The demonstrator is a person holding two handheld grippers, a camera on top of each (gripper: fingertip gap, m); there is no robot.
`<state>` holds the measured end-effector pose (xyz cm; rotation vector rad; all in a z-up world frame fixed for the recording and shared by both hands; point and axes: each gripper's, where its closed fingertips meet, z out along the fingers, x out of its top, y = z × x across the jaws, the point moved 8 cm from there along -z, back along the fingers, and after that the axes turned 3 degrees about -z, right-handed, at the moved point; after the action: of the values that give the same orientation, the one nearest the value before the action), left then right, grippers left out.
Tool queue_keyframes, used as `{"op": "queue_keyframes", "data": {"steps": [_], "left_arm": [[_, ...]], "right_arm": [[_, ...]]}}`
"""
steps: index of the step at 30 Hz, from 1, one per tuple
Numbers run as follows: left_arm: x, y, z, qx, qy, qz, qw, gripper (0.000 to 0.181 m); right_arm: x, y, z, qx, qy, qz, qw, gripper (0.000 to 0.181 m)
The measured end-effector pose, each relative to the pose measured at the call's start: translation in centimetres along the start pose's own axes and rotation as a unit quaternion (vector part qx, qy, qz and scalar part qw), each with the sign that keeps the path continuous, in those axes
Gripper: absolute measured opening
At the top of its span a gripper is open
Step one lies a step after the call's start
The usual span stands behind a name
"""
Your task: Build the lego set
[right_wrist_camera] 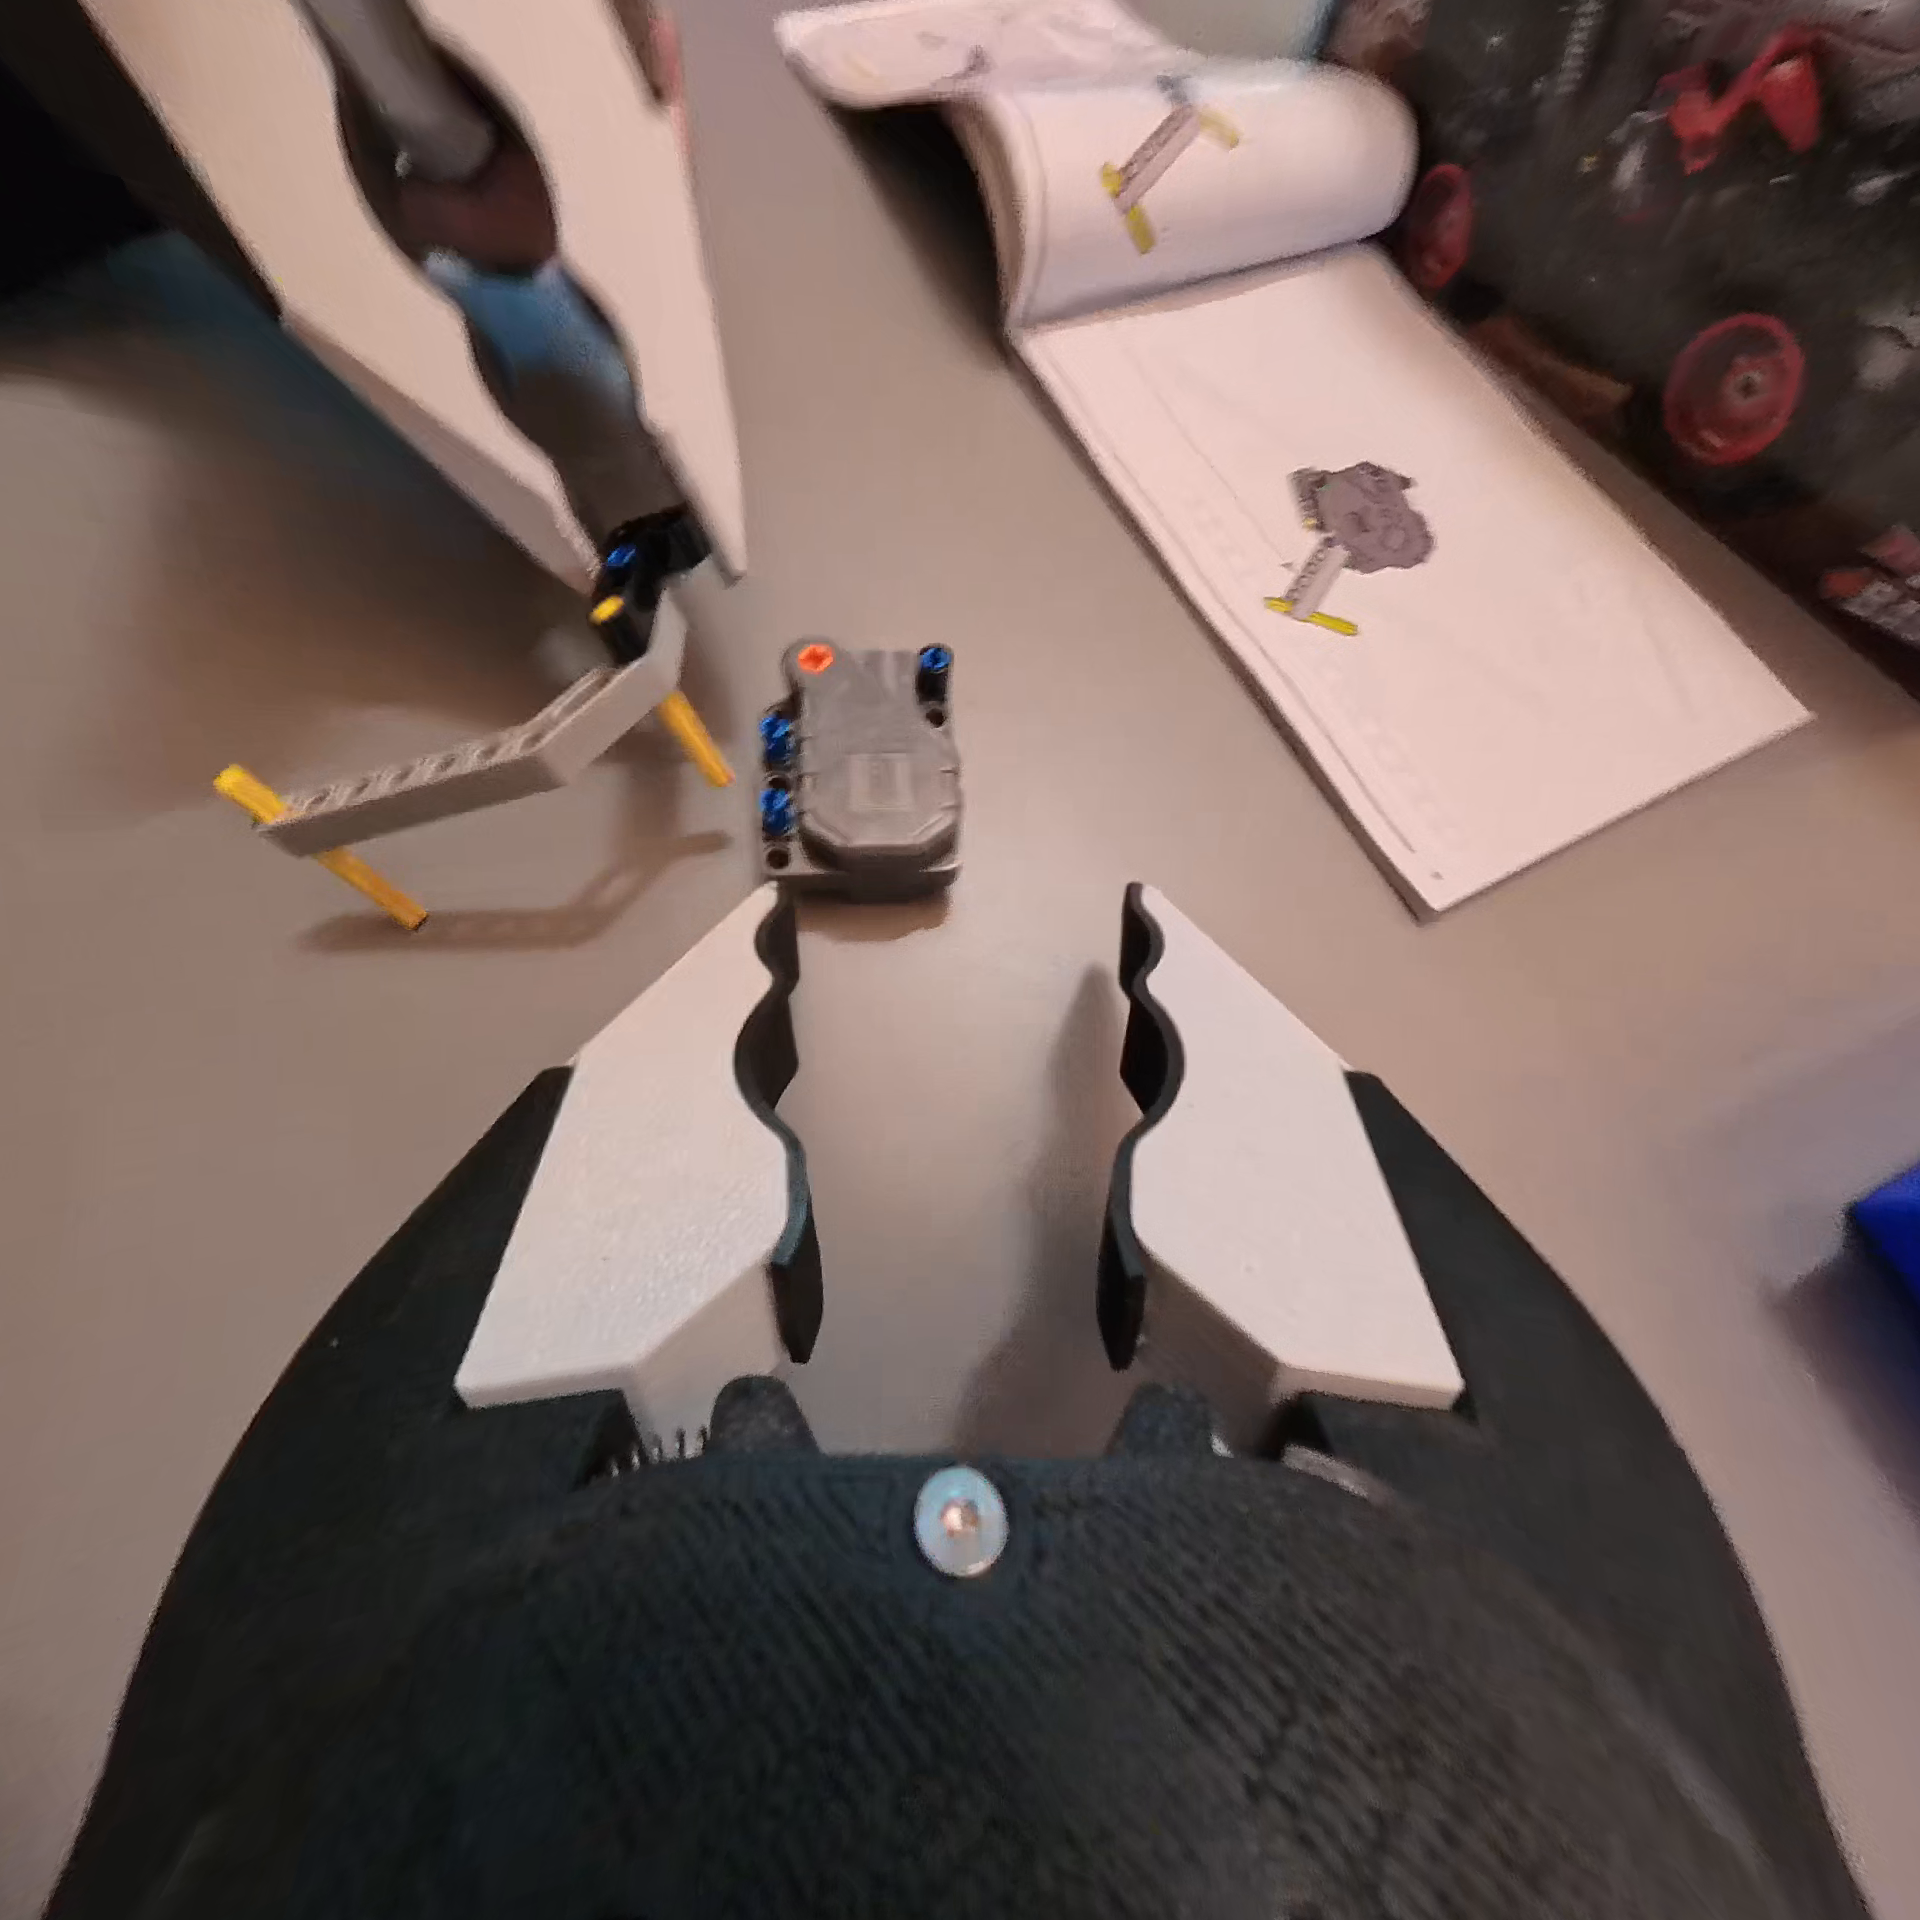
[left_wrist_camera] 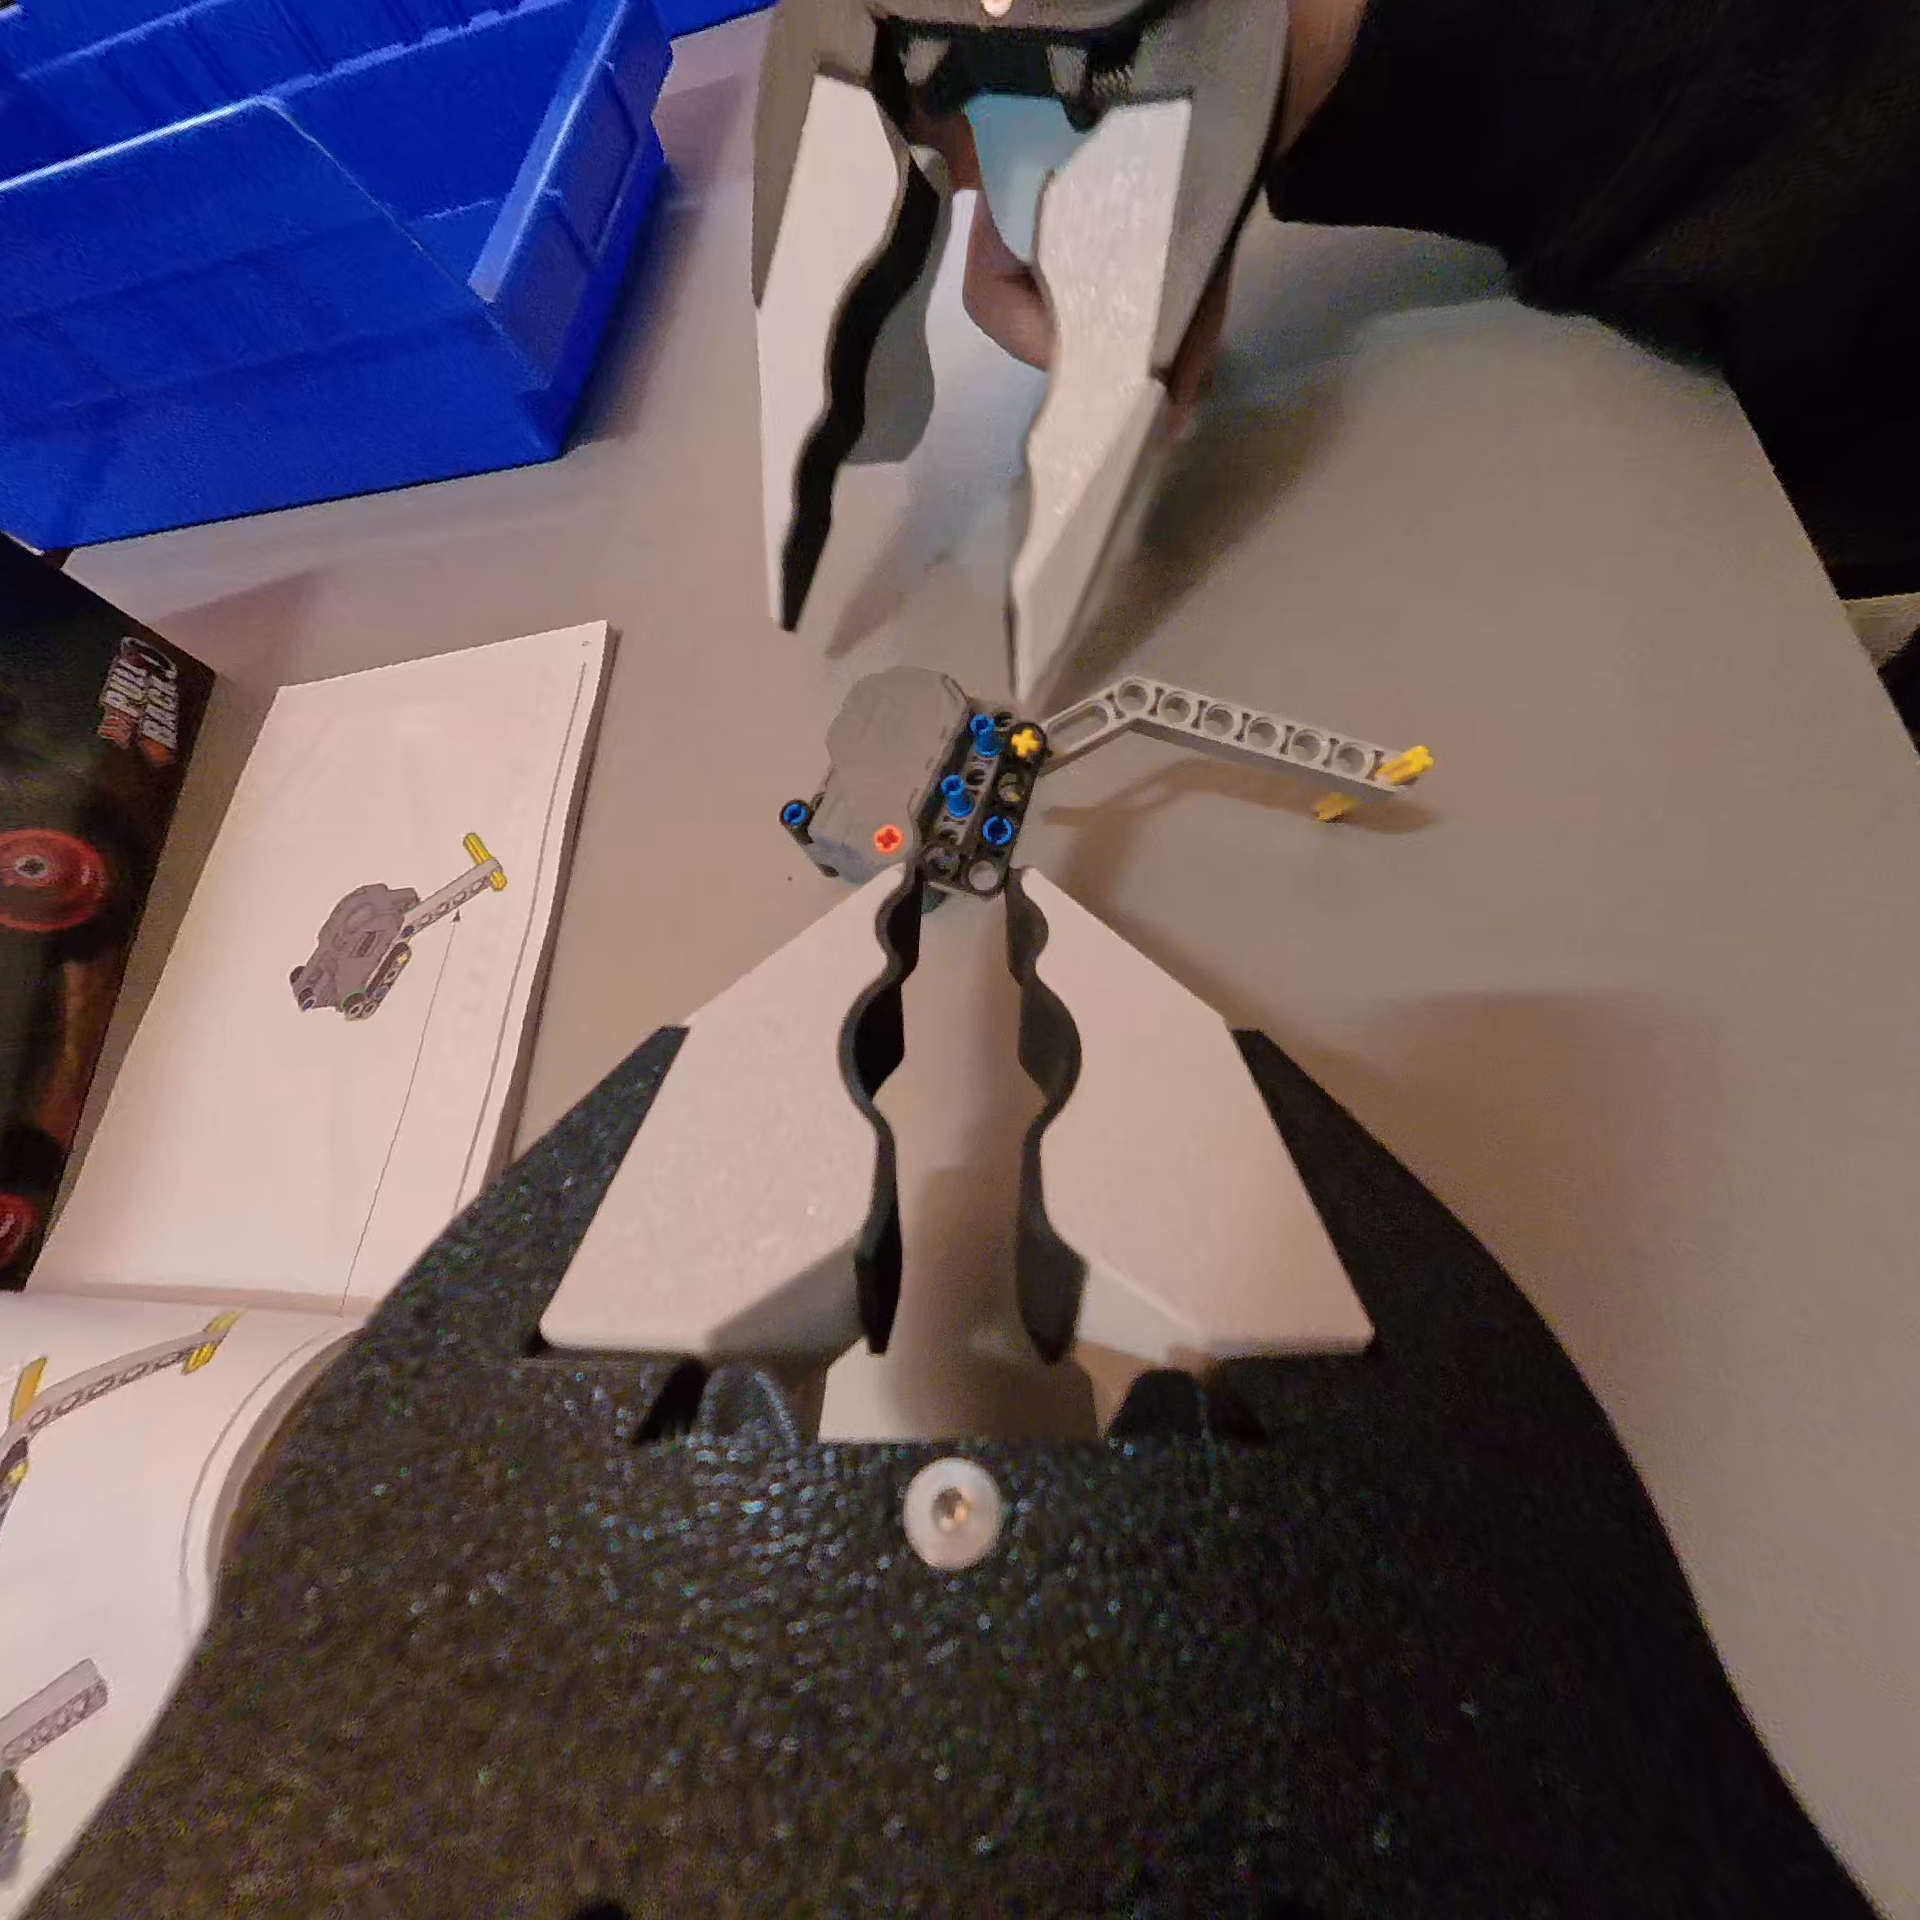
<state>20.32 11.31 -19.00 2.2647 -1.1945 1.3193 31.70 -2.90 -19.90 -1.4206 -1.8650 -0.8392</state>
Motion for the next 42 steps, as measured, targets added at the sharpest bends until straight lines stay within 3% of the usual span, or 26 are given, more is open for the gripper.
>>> {"op": "queue_keyframes", "data": {"steps": [4, 9, 23, 29, 35, 42], "left_arm": [[-0.6, 0.1, 0.3, -0.007, -0.021, 0.007, 1.000, 0.012], [-1.2, 0.1, 0.7, -0.003, -0.047, 0.015, 0.999, 0.012], [-1.8, -0.1, 0.7, -0.013, -0.055, -0.007, 0.998, 0.020], [-2.0, -1.8, -1.5, -0.015, 0.013, -0.081, 0.997, 0.026], [-1.7, -4.3, -3.2, 0.056, 0.115, -0.167, 0.978, 0.022], [-1.7, -4.9, -3.3, 0.133, 0.112, -0.157, 0.972, 0.011]], "right_arm": [[0.2, 1.9, -0.9, -0.066, 0.044, 0.062, 0.995, 0.053], [-0.6, 2.7, -0.7, -0.112, 0.007, 0.064, 0.992, 0.051], [-1.3, 2.6, 0.2, -0.120, -0.051, 0.057, 0.990, 0.049], [-1.3, 2.6, 0.2, -0.111, -0.052, 0.062, 0.991, 0.045], [-1.4, 2.7, 0.3, -0.103, -0.052, 0.071, 0.991, 0.044], [-1.4, 2.7, 0.3, -0.095, -0.051, 0.074, 0.991, 0.041]]}}
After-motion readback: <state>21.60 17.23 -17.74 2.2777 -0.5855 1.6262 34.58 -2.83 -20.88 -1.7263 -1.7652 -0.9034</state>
